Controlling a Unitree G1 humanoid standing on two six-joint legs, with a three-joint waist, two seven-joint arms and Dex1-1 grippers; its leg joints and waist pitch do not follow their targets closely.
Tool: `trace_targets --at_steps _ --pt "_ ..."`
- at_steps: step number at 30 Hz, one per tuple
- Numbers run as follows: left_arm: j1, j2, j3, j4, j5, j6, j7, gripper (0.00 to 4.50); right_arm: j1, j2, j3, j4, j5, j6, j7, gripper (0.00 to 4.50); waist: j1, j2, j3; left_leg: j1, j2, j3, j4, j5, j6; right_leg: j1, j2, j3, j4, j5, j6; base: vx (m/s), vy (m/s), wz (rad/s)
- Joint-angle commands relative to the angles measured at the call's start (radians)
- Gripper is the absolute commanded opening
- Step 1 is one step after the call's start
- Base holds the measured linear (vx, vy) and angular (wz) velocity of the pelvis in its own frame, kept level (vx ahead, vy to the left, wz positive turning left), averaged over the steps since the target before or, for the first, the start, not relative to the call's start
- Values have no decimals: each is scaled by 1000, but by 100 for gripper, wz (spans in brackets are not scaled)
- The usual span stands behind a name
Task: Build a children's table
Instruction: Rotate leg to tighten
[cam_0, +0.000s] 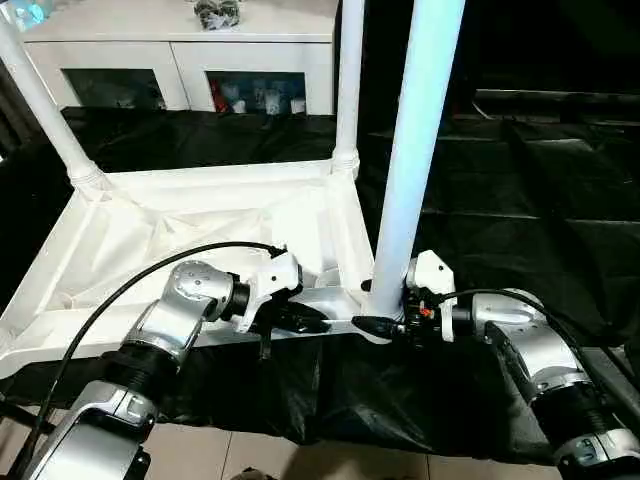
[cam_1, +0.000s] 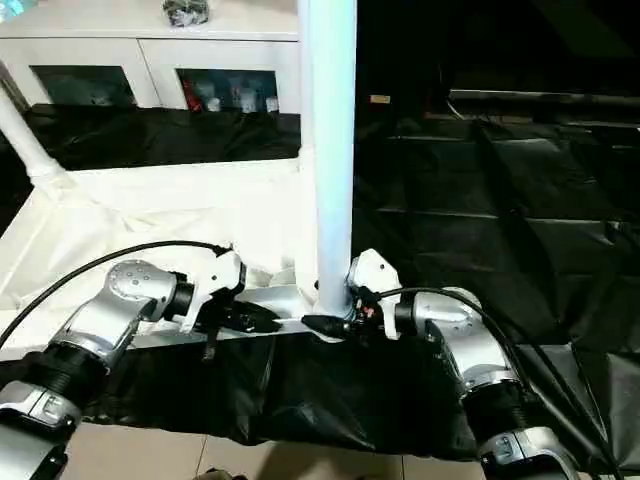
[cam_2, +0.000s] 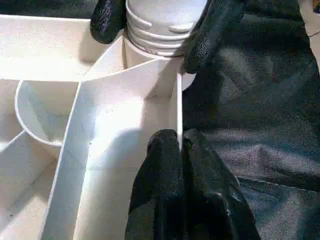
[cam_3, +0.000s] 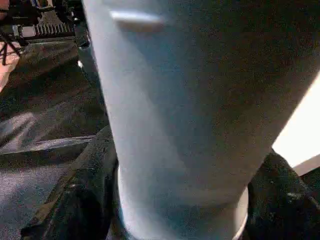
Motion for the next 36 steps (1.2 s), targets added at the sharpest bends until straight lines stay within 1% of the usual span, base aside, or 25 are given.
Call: trace_targets --at_steps 1,2,3,5,6,7,8,9,10,12,13,14,15,16,17,18,19,21,23,24,25,26,30,32,36 --pt "-13 -14 1 -37 -6 -22 29 0 14 22 39 -33 7 6 9 278 -1 -4 -71 14 22 -1 -65 -254 60 47 -55 34 -65 -312 -214 0 0 0" --pt "-13 -18 1 -35 1 -21 46 0 18 34 31 -28 8 1 -14 277 -3 -7 -70 13 21 0 -65 -258 58 48 -54 34 -67 -314 -213 0 0 0" --pt "-14 -21 4 -32 6 -12 66 0 20 43 26 -24 4 -4 -32 276 -2 -1 -70 15 20 -1 -65 -260 56 47 -55 34 -66 -316 -213 0 0 0" --pt "-19 -27 9 -23 12 -3 95 0 18 57 18 -11 -8 -13 -70 275 -7 -5 -69 14 19 -2 -66 -274 47 47 -54 33 -69 -335 -206 0 0 0" --pt "-26 -38 17 -15 17 8 128 0 13 77 9 10 -27 -18 -133 275 -8 -1 -68 15 19 -3 -67 -280 43 46 -54 33 -70 -346 -204 0 0 0" --pt "-40 -58 30 0 30 28 198 0 1 114 -4 50 -61 -17 -245 275 -13 -4 -66 16 18 -3 -68 -291 34 44 -54 33 -73 -370 -196 0 0 0" --pt "-41 -61 31 2 32 31 206 0 0 118 -6 55 -65 -16 -259 275 -18 -4 -66 16 15 -5 -69 -300 24 43 -54 31 -75 -400 -188 0 0 0" --pt "-56 -85 38 17 50 46 277 0 -19 160 -17 100 -94 -9 -376 274 -24 -7 -63 18 13 -5 -69 -310 17 42 -53 30 -79 -432 -175 0 0 0" --pt "-71 -112 46 34 64 61 348 0 -40 203 -30 142 -114 3 -484 274 -32 -6 -62 21 10 -6 -69 -327 11 40 -53 28 -83 -467 -164 0 0 0" --pt "-80 -132 51 43 72 74 392 0 -57 235 -40 175 -127 8 -563 274 -39 -5 -61 20 9 -8 -68 -337 8 39 -54 27 -86 -491 -156 0 0 0" --pt "-89 -156 54 53 79 82 436 0 -83 272 -61 215 -124 22 -647 274 -41 -8 -62 20 9 -8 -67 -337 11 39 -55 26 -90 -504 -145 0 0 0" --pt "-91 -162 55 55 80 84 447 0 -89 281 -66 225 -122 25 -668 274 -46 -6 -61 19 8 -10 -69 -344 9 37 -54 25 -92 -517 -140 0 0 0" --pt "-98 -189 54 64 85 97 488 0 -119 318 -82 268 -125 27 -748 274 -45 -12 -62 18 7 -10 -68 -340 12 40 -53 23 -93 -518 -134 0 0 0" --pt "-103 -205 53 69 87 104 510 0 -137 334 -85 290 -132 24 -788 274 -47 -6 -62 20 8 -9 -68 -337 9 33 -55 27 -90 -507 -141 0 0 0" --pt "-108 -218 50 73 93 107 532 0 -154 349 -88 313 -140 21 -812 274 -48 -7 -65 17 7 -10 -68 -331 10 40 -54 25 -89 -486 -143 0 0 0" --pt "-108 -218 50 73 93 107 532 0 -154 349 -88 313 -140 21 -812 274 -49 -7 -66 17 8 -9 -67 -326 13 38 -53 27 -87 -466 -149 0 0 0" --pt "-111 -228 49 78 98 109 549 0 -168 361 -91 334 -147 16 -833 274 -47 -14 -69 13 9 -7 -66 -301 28 42 -54 30 -81 -411 -166 0 0 0" --pt "-121 -250 47 86 100 106 569 0 -188 379 -81 354 -149 -9 -810 330 -46 -11 -70 12 10 -6 -65 -285 35 43 -54 31 -77 -374 -179 0 0 0" --pt "-124 -254 42 85 104 96 561 0 -196 384 -80 350 -132 -13 -761 346 -44 -10 -72 11 10 -3 -63 -261 48 46 -53 32 -72 -321 -197 0 0 0" --pt "-122 -250 41 83 103 92 550 0 -200 380 -81 352 -131 -15 -757 353 -43 -5 -73 9 10 -3 -62 -248 53 49 -54 31 -69 -299 -202 0 0 0" --pt "-122 -250 41 83 103 92 550 0 -200 380 -81 352 -131 -15 -757 353 -43 -7 -73 10 11 -3 -62 -246 56 48 -53 31 -70 -291 -205 0 0 0" --pt "-109 -227 36 69 94 73 499 0 -206 356 -79 358 -141 -40 -749 379 -43 -5 -73 9 11 -3 -62 -242 57 49 -53 31 -68 -276 -211 0 0 0" --pt "-83 -180 31 43 68 55 410 0 -182 306 -66 320 -122 -69 -633 389 -46 -3 -76 8 10 -3 -60 -237 64 54 -53 31 -62 -236 -229 0 0 0" --pt "-72 -157 27 33 60 38 363 0 -165 282 -56 294 -108 -80 -561 389 -48 -5 -77 6 12 -2 -58 -229 80 57 -52 31 -58 -196 -244 0 0 0" --pt "-67 -111 18 34 57 4 285 0 -115 222 -32 208 -55 -74 -378 389 -44 -7 -74 9 15 -1 -59 -240 90 57 -51 30 -59 -215 -250 0 0 0"
